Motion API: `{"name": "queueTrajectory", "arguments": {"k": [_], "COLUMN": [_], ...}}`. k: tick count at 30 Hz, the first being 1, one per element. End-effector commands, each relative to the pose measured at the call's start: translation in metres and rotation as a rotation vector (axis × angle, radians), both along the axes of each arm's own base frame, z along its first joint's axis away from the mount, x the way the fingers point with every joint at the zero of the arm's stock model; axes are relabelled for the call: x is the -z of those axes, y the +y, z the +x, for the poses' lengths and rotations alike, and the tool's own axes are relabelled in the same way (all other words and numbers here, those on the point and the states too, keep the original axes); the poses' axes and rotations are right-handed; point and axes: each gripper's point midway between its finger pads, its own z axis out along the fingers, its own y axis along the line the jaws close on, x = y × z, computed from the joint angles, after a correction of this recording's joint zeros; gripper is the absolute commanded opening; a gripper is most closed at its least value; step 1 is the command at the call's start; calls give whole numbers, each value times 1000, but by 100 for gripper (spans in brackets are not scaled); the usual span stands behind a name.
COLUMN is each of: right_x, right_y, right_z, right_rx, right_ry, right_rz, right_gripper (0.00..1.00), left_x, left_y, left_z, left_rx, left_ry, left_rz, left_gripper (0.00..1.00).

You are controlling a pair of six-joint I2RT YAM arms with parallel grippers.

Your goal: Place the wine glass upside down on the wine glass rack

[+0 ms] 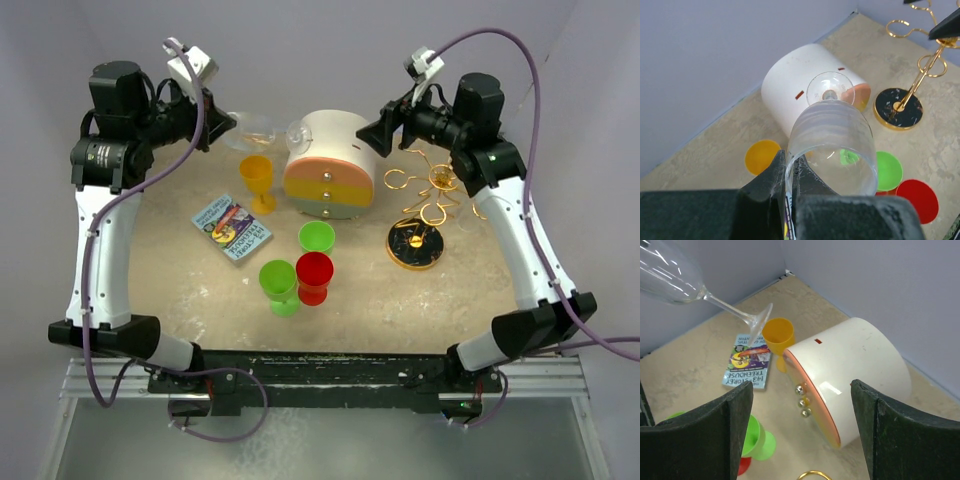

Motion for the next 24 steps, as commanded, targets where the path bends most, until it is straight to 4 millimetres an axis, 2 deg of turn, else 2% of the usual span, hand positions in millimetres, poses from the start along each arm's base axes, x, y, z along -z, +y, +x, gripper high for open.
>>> {"name": "queueTrajectory", "arguments": {"k": [1,6,11,14,19,24], "right_x": [-21,-10,-3,1,8,11], "right_y": [17,40,54,52,42,47], "right_z": [1,-3,-14,-16,-11,-10], "right_rx": [-38,-114,-152,-134,-52,-68], "right_ry": [41,124,168,180,181,208], "right_rz": [145,196,236,251,252,274], "right_gripper": [81,79,71,70,61,52], "left_x": [-65,-68,-63,-58,-53,-51], "left_y": [-20,-32,-55,-58,-61,-60], "left_z": [-6,-5,-12,-11,-16,-21], "left_rx": [60,64,91,86,102,107], "left_ry": [-169,-178,-178,-164,-144,-149], "left_rz": [-137,-189,-208,-222,-239,-240], "left_gripper": [0,0,0,0,0,0]}}
